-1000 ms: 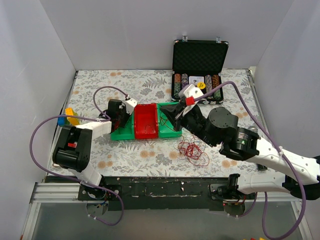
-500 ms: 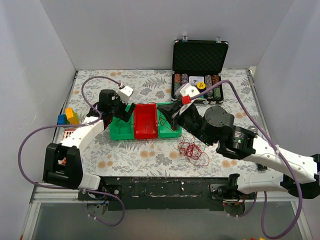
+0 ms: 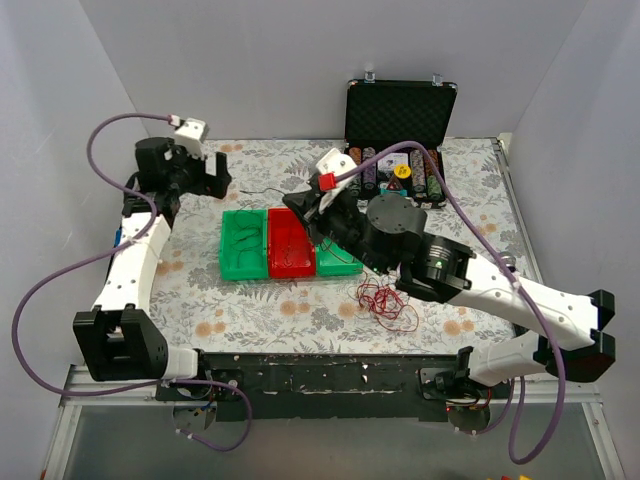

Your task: Untangle the cables

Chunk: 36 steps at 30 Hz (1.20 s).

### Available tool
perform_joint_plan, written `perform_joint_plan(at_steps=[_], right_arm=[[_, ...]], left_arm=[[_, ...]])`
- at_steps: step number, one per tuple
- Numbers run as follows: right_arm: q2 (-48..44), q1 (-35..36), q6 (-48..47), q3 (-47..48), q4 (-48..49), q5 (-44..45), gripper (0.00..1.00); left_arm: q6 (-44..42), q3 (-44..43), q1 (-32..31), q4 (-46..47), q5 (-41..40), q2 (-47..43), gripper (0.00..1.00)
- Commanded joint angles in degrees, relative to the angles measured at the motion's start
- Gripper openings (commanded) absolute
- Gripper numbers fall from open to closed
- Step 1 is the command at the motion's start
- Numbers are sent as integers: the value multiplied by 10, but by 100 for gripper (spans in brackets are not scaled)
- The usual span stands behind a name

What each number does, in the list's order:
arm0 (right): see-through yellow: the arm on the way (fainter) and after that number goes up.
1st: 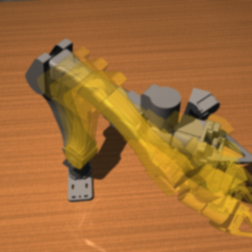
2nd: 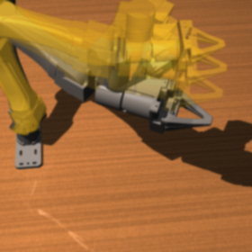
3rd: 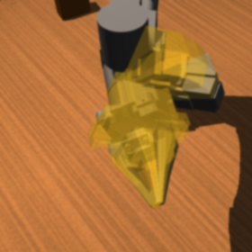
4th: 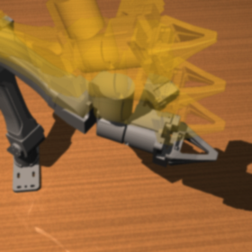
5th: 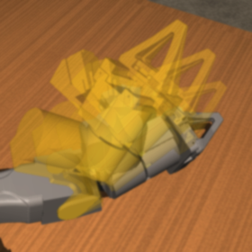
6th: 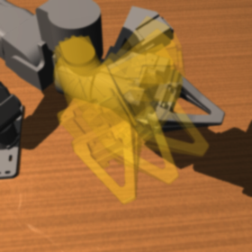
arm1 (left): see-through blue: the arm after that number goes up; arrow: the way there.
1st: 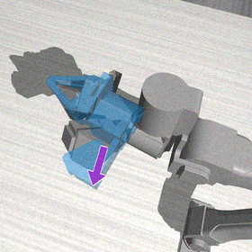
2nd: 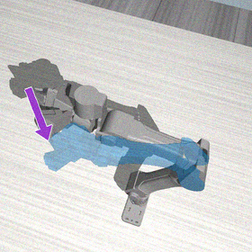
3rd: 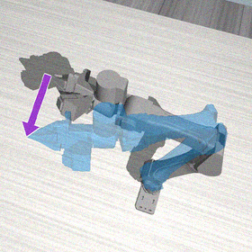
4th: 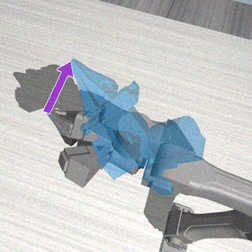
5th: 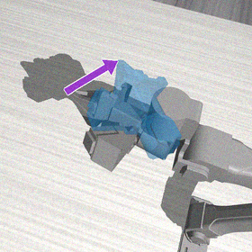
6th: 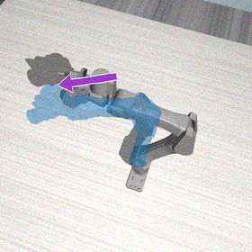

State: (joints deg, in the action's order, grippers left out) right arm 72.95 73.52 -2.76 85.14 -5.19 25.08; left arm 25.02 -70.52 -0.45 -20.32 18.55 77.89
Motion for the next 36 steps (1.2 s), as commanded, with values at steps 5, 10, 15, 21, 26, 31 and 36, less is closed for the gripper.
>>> perform_joint_plan(at_steps=[5, 10, 15, 21, 26, 31, 36], right_arm=[[147, -42, -23, 178, 78, -45, 1], [240, -94, -1, 255, 87, -86, 1], [278, -142, 40, 242, 127, -113, 1], [321, -177, 69, 218, 139, -121, 1], [341, -180, 99, 197, 113, -144, 1], [330, -176, 134, 121, 126, -165, 1], [341, -161, 148, 73, 111, -173, 1]], left_arm=[[83, -71, 147, -40, 125, 30, 98], [88, -73, 204, -39, 161, 34, 98], [88, -62, 220, -40, 170, 20, 98], [84, -32, 221, -20, 167, -11, 98], [80, -21, 221, -7, 150, -18, 98], [94, -15, 222, 3, 152, -15, 98], [106, -13, 222, 5, 156, -13, 98]])
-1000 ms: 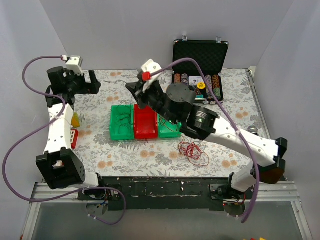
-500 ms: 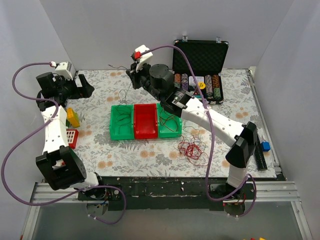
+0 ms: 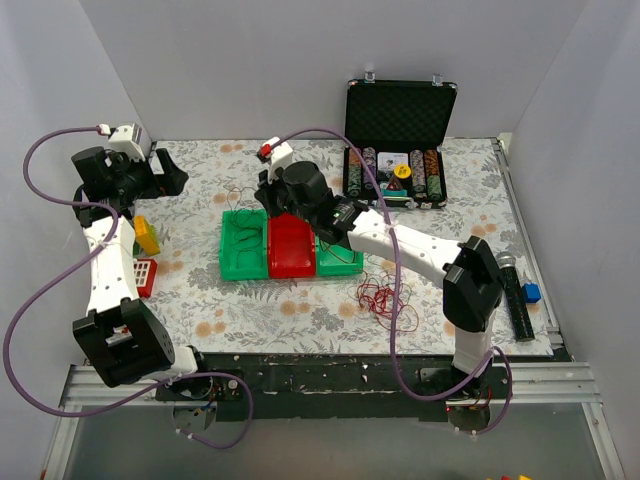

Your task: Untangle the cables

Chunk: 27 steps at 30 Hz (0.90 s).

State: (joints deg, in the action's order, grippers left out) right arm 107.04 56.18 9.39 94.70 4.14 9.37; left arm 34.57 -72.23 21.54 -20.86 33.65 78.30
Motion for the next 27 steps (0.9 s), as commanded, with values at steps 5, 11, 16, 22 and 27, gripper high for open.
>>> perform_joint_plan(at_steps=[5, 11, 16, 22, 27], right_arm=[[29, 18, 39, -37, 7, -15, 1], [115, 21, 54, 50, -70, 5, 1], [179, 24, 65, 107, -103, 17, 1], [243, 26, 81, 185, -156, 14, 1], [265, 31, 87, 223, -185, -2, 1]], left_arm=[[14, 8, 3, 14, 11, -23, 98], [16, 10, 3, 14, 12, -30, 98], [14, 9, 3, 9, 18, -30, 98], [16, 5, 3, 6, 21, -23, 98], [15, 5, 3, 5, 24, -24, 98]])
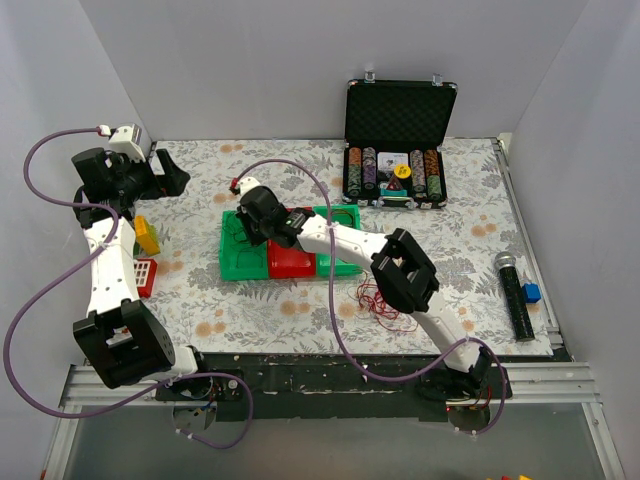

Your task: Untangle the cables

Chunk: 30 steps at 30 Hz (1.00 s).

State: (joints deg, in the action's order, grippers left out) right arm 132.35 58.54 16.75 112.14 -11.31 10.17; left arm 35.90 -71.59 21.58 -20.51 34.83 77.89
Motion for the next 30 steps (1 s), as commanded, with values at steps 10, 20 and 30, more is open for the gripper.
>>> perform_joint_plan(at_steps=[10, 20, 30], right_arm=[[1, 7, 20, 92, -93, -24, 56], [-91, 3, 7, 81, -100, -31, 79], [-321, -23, 16, -90, -130, 86, 83]], left_arm=[[2, -14, 2, -3, 7, -14, 98], [0, -20, 2, -13, 18, -20, 98], [-54, -37, 2, -43, 51, -26, 98]])
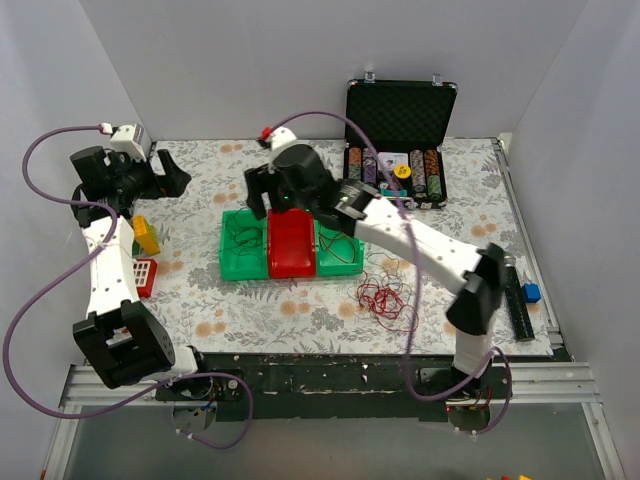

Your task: Untangle the cables

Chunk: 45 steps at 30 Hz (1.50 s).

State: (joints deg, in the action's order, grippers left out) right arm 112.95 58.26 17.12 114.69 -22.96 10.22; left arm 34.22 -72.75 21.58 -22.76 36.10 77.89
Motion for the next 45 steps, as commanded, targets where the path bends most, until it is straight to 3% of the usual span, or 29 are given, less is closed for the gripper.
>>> perform_joint_plan(at_steps=[1, 5, 7, 13, 17, 25, 31, 35, 37, 41, 45], right_arm=[[-181, -27, 34, -166, -18, 123, 83], [-339, -43, 99, -420, -18, 199, 78], [-402, -47, 134, -503, -28, 228, 75], [-498, -83, 179, -648, -49, 249, 74], [-506, -134, 167, -684, -23, 187, 74], [-480, -139, 171, -781, 94, 67, 69], [-451, -106, 208, -839, 181, -10, 46], [-461, -61, 216, -833, 197, 0, 23], [-464, -45, 212, -820, 198, -10, 17], [-462, -17, 204, -781, 184, -21, 18], [-484, -13, 200, -765, 157, -12, 38]], left_arm=[[-49, -25, 2, -31, 63, -32, 98], [-113, -6, -3, -69, 133, -53, 98], [-153, 4, -14, -98, 152, -61, 98], [-285, 17, -78, -218, 193, -69, 98], [-303, 45, -139, -243, 180, -86, 98], [-269, 166, -275, -218, 187, -173, 96], [-201, 257, -358, -121, 157, -244, 94], [-174, 271, -401, -88, 128, -238, 91], [-159, 277, -418, -74, 119, -231, 90], [-153, 298, -458, -48, 100, -219, 90], [-158, 298, -489, -35, 86, -187, 89]])
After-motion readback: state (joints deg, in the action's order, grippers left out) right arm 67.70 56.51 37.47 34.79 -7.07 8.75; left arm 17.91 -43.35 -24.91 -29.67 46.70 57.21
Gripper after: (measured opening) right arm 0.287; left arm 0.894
